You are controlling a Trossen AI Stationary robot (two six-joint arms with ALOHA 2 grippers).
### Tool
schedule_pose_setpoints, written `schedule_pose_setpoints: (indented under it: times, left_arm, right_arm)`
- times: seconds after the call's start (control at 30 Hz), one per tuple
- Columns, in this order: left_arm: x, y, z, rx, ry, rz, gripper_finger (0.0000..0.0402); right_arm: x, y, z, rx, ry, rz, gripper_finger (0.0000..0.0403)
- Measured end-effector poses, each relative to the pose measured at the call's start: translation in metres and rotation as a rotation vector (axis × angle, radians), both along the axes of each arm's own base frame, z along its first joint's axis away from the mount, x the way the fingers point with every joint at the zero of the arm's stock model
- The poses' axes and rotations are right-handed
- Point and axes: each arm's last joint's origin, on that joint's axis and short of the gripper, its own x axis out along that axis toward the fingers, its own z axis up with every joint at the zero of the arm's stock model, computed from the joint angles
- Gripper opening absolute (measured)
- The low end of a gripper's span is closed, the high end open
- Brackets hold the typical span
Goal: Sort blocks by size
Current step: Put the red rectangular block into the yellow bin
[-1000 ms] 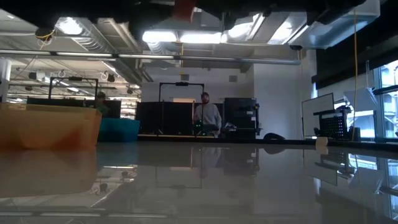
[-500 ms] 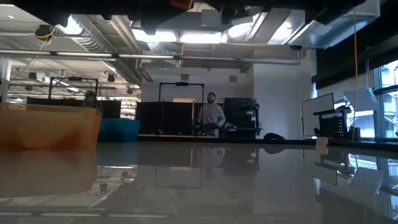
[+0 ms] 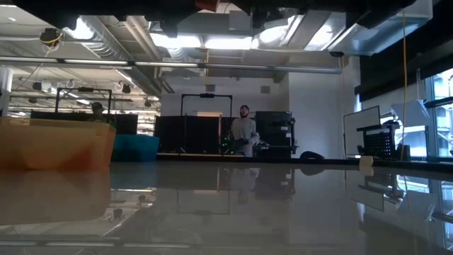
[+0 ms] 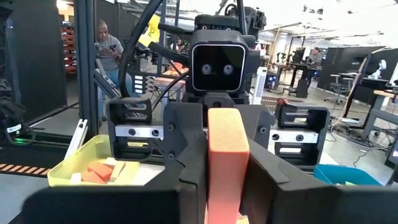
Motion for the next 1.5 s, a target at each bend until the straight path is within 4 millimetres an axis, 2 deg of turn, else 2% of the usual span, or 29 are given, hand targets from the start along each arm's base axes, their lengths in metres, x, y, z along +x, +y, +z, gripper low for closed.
schedule_pose_setpoints:
  times: [0.13, 0.37, 0.57, 0.63, 0.73, 0.9, 1.07, 1.3, 1.4, 1.5]
  left_arm:
    - [0.000, 0.000, 0.000, 0.032, 0.002, 0.001, 0.0040]
    - [-0.009, -0.005, 0.005, 0.060, 0.040, 0.008, 0.0040]
    - [-0.043, -0.008, 0.021, 0.077, 0.170, 0.070, 0.0043]
    - [-0.059, -0.007, 0.025, 0.060, 0.224, 0.079, 0.0042]
    - [-0.084, -0.004, 0.028, 0.001, 0.318, 0.080, 0.0042]
    - [-0.121, 0.001, 0.023, -0.127, 0.473, 0.080, 0.0044]
    - [-0.141, -0.001, 0.013, -0.195, 0.610, 0.082, 0.0042]
    - [-0.143, -0.016, 0.008, -0.185, 0.702, 0.032, 0.0042]
    - [-0.146, -0.025, 0.010, -0.178, 0.759, -0.005, 0.0042]
    - [-0.150, -0.036, 0.015, -0.179, 0.791, -0.045, 0.0042]
  right_arm:
    - [0.000, 0.000, 0.000, 0.007, 0.000, 0.011, 0.0089]
    - [0.000, 0.001, 0.000, 0.001, -0.002, 0.025, 0.0163]
    - [-0.015, 0.009, 0.017, -0.011, 0.040, 0.024, 0.0207]
    - [-0.024, 0.012, 0.021, -0.028, 0.112, 0.007, 0.0213]
    - [-0.035, 0.012, 0.016, -0.026, 0.274, -0.044, 0.0215]
    - [-0.048, -0.004, -0.018, 0.027, 0.645, -0.231, 0.0215]
    - [-0.052, -0.025, -0.064, 0.134, 0.964, -0.375, 0.0216]
    - [-0.048, -0.033, -0.106, 0.174, 1.169, -0.375, 0.0216]
    - [-0.043, -0.032, -0.118, 0.173, 1.185, -0.375, 0.0216]
    - [-0.042, -0.032, -0.122, 0.167, 1.198, -0.378, 0.0216]
